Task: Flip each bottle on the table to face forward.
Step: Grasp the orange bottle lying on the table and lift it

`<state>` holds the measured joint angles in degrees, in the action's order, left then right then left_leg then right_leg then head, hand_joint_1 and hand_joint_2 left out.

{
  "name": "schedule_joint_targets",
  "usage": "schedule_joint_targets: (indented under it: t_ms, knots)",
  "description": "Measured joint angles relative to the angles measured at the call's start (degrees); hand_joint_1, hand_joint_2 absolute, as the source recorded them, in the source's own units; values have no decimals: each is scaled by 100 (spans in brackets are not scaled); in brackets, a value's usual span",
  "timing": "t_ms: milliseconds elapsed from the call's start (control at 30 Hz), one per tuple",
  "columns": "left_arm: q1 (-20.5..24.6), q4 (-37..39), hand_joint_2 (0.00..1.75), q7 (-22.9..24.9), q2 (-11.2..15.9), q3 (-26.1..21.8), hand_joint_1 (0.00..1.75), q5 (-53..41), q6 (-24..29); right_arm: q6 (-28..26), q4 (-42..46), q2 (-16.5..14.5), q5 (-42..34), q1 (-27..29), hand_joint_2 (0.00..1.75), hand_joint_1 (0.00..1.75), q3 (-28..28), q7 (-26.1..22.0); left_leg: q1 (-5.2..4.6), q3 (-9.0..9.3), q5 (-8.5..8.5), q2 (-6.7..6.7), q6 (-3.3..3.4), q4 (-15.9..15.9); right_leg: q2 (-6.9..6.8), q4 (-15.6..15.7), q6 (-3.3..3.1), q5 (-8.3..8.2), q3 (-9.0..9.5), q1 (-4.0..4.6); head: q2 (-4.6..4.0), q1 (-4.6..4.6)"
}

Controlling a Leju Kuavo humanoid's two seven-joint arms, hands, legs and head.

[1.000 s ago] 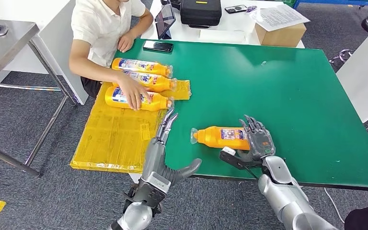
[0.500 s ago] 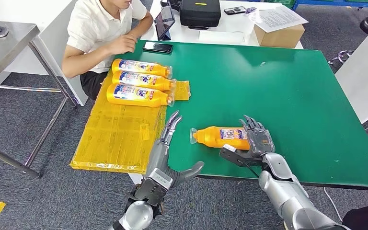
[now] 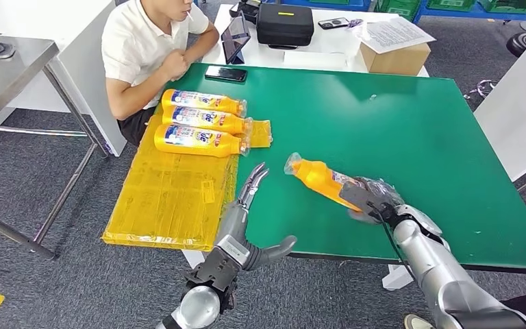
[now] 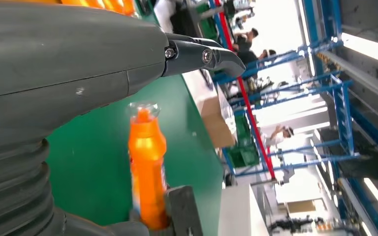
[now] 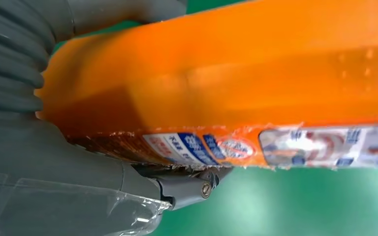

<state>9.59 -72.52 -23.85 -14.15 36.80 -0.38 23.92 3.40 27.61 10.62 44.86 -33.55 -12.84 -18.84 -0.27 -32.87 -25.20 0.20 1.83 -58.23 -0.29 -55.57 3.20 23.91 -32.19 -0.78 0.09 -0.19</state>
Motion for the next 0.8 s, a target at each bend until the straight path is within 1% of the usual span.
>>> schedule_joint_targets:
  t_ms: [200, 333, 433, 500, 600, 700, 800]
  knots:
    - [82, 64, 175, 0, -14, 39, 0, 73, -112, 249, 12, 133, -350, 62, 175, 175, 238, -115, -1, 57, -28, 15, 11, 0, 9, 6, 5, 35, 61, 0, 0, -1]
    - [126, 69, 175, 0, -17, 67, 0, 93, -121, 307, 26, 177, -469, 100, 175, 175, 307, -198, -1, 74, -40, 15, 13, 0, 9, 9, 13, 39, 80, -1, 0, -2]
    - [143, 78, 175, 6, -35, 59, 0, 272, -99, 358, 65, 192, -747, 199, 175, 175, 367, -455, -1, 84, -49, 10, 17, 0, 8, 11, 18, 48, 100, 0, 0, 0]
    - [133, 115, 175, 54, -67, -1, 0, 706, -119, 454, 177, 178, -1112, 355, 175, 175, 436, -730, 0, 86, -57, 7, 14, 0, 9, 11, 18, 49, 122, 0, 0, 2]
    - [99, 290, 175, 404, -107, -224, 0, 2035, -417, 517, 661, 54, -1580, 718, 175, 175, 493, -1000, 0, 82, -68, 34, 6, 1, 32, 10, 14, 43, 159, 1, 0, -2]
    - [17, 510, 175, 676, -108, -420, 0, 3242, -866, 396, 1302, -146, -1863, 1040, 175, 175, 408, -1061, 5, 66, -63, 51, 3, 1, 44, 5, 13, 40, 132, 6, 0, -3]
    - [-56, 621, 175, 732, -80, -492, 0, 3724, -1129, 341, 1931, -371, -2091, 1319, 175, 175, 158, -1022, 8, 25, -53, 50, -1, 1, 43, -5, 10, 39, 91, 9, 0, -4]
